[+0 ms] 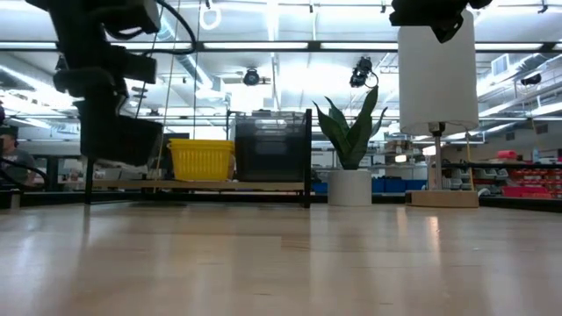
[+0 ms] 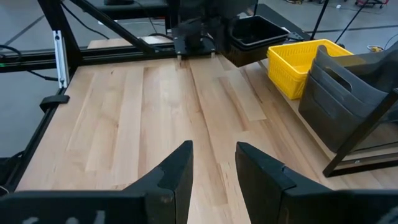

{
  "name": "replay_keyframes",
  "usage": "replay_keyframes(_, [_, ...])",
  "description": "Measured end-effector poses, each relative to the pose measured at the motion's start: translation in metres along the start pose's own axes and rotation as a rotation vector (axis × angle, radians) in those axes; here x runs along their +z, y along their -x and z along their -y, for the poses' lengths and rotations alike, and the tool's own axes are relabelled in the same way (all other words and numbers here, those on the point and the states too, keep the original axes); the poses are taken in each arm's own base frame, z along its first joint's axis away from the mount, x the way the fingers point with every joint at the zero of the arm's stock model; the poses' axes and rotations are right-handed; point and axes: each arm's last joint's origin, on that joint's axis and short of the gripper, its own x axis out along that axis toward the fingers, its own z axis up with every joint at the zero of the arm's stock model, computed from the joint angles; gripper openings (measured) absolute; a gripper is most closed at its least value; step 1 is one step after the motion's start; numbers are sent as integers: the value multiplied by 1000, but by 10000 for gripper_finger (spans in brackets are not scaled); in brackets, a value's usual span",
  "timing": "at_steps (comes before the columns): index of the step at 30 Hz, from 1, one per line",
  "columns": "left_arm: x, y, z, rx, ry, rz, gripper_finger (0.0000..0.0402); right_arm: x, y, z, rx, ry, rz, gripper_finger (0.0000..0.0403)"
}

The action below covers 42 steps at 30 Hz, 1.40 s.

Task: Stack baskets on shelf by color
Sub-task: Put the stacked black bins on the shelf

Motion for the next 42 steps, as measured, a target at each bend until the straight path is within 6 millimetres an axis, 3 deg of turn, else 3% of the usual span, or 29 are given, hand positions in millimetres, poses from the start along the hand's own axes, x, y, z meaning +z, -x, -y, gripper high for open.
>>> replay_keyframes(4, [3, -3, -9, -20, 37, -19, 17, 0, 0, 0, 0, 0, 0, 126])
replay_keyframes(9, [4, -5, -16, -7, 71, -27, 51, 0, 0, 0, 1, 1, -1, 126])
replay_keyframes(25, [4, -4, -20, 107, 116, -17, 101, 0, 0, 0, 12, 2, -4, 126])
replay_keyframes(42, [9, 4, -27, 308, 123, 48, 23, 0, 0, -1, 18, 1, -6, 126])
